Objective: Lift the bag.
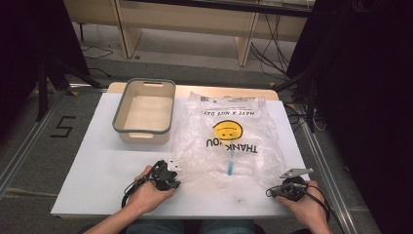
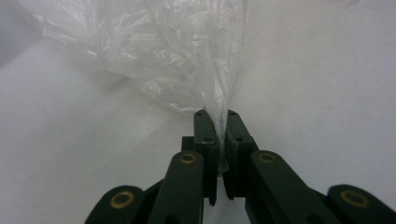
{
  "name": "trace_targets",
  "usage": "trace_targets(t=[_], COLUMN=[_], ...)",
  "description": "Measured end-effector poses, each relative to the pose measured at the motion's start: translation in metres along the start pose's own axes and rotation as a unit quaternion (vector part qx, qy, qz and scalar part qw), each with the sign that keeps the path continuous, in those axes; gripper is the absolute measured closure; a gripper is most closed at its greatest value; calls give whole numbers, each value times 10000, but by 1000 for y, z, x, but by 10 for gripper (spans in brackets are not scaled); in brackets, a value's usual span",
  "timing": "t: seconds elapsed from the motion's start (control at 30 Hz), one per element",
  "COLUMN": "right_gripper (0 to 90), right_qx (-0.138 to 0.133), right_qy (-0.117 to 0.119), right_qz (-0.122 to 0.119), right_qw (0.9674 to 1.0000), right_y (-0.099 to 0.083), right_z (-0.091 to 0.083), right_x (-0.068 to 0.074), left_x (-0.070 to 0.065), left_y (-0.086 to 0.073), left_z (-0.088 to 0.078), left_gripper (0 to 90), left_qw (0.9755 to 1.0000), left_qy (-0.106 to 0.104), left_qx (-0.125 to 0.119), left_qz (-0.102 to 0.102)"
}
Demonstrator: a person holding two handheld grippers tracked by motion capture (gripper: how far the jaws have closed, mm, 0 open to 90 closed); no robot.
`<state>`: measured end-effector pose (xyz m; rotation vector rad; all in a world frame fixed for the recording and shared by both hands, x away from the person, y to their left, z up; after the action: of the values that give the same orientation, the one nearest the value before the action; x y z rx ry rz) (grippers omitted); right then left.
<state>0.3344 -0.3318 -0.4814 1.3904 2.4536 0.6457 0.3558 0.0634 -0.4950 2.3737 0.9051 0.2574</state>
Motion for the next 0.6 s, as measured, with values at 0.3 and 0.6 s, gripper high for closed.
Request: trace_targets(t=[0.3,0.6], right_gripper=[896,898], right_qx=[-65,-168], right_qy=[143,145], right_qz=[260,412], right_qw=[9995,9989], right_y=[0,0], right_z=[0,-4], right_x=[-3,-5], left_x=[6,13], left_y=[-2,4], left_z=[-8,-26], left_gripper=[884,886], left_qw=[9990,9935], left_qy=[-259,-99], left_qx=[-274,-1092], left_qz=[253,321])
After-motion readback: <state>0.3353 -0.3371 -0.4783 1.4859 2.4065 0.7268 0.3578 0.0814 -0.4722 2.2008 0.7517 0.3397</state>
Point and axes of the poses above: each handheld gripper's, and its own axes: z roughly forward along the jaws, y roughly out of its top, x roughly to its left, the point moved 2 cm from there along z, roughly forward along the jaws, and after that the axes turned 2 degrees about z, right-handed, at the moved point
